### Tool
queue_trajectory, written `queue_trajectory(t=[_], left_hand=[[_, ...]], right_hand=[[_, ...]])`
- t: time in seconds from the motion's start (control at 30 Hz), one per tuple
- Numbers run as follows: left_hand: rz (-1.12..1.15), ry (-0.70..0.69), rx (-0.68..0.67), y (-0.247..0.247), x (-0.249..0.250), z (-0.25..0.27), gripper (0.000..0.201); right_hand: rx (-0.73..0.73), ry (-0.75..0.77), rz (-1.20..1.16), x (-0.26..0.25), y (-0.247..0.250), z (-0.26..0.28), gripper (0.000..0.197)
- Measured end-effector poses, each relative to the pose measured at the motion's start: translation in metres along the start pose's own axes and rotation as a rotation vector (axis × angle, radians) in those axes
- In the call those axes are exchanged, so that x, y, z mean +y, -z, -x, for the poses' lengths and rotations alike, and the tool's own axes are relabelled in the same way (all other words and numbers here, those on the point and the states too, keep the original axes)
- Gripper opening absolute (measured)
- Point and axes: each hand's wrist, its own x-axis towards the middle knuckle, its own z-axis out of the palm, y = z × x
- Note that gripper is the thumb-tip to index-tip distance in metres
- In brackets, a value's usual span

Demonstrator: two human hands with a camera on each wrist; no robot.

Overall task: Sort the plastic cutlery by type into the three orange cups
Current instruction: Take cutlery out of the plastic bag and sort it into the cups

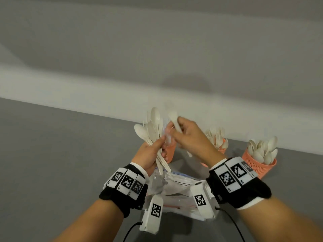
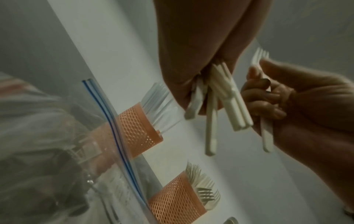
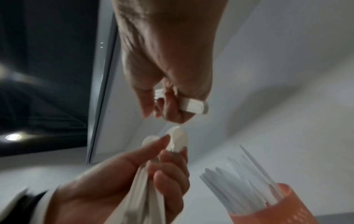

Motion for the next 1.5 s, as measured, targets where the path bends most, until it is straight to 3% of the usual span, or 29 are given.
queue_trajectory(t=[0.07, 0.13, 0.2, 0.33, 0.5, 0.77, 0.87, 0.97, 1.1, 1.23, 1.37, 1.5], left_hand=[[0.005, 0.012, -0.002, -0.003, 0.001, 0.002, 0.03], [-0.01, 0.044, -0.022, -0.005, 0.002, 0.002, 0.045], [0.021, 0.082, -0.032, -0.008, 0.001, 0.004, 0.05], [0.172, 0.108, -0.102, -0.017, -0.001, 0.008, 0.035], [0.314, 0.099, -0.137, -0.024, -0.007, 0.009, 0.037], [0.1, -0.063, -0.077, -0.041, -0.023, 0.006, 0.026], [0.053, -0.096, 0.012, -0.047, -0.029, 0.005, 0.019], [-0.055, -0.128, 0.082, -0.05, -0.039, 0.003, 0.035], [-0.284, -0.148, 0.057, -0.058, -0.048, 0.006, 0.069], [-0.335, -0.222, 0.025, -0.066, -0.049, 0.012, 0.05], [-0.341, -0.262, 0.016, -0.065, -0.048, 0.015, 0.045], [-0.291, -0.23, -0.029, -0.066, -0.045, 0.018, 0.042]], right_hand=[[-0.184, -0.031, 0.033, 0.005, -0.006, 0.012, 0.01], [-0.241, -0.028, 0.133, 0.013, -0.01, 0.023, 0.02], [-0.192, -0.009, 0.222, 0.019, -0.013, 0.03, 0.024], [-0.031, 0.022, 0.31, 0.033, -0.01, 0.034, 0.014], [-0.014, -0.048, 0.295, 0.043, 0.007, 0.037, 0.013], [-0.104, -0.147, 0.207, 0.05, 0.02, 0.049, 0.025], [0.132, -0.096, 0.199, 0.056, 0.019, 0.052, 0.008], [0.318, -0.014, 0.095, 0.055, 0.021, 0.052, 0.01], [0.274, 0.015, 0.108, 0.05, 0.025, 0.048, 0.01], [0.233, -0.029, 0.117, 0.049, 0.028, 0.046, 0.022], [0.148, -0.107, 0.034, 0.047, 0.032, 0.048, 0.004], [0.1, -0.185, -0.152, 0.044, 0.033, 0.05, 0.007]])
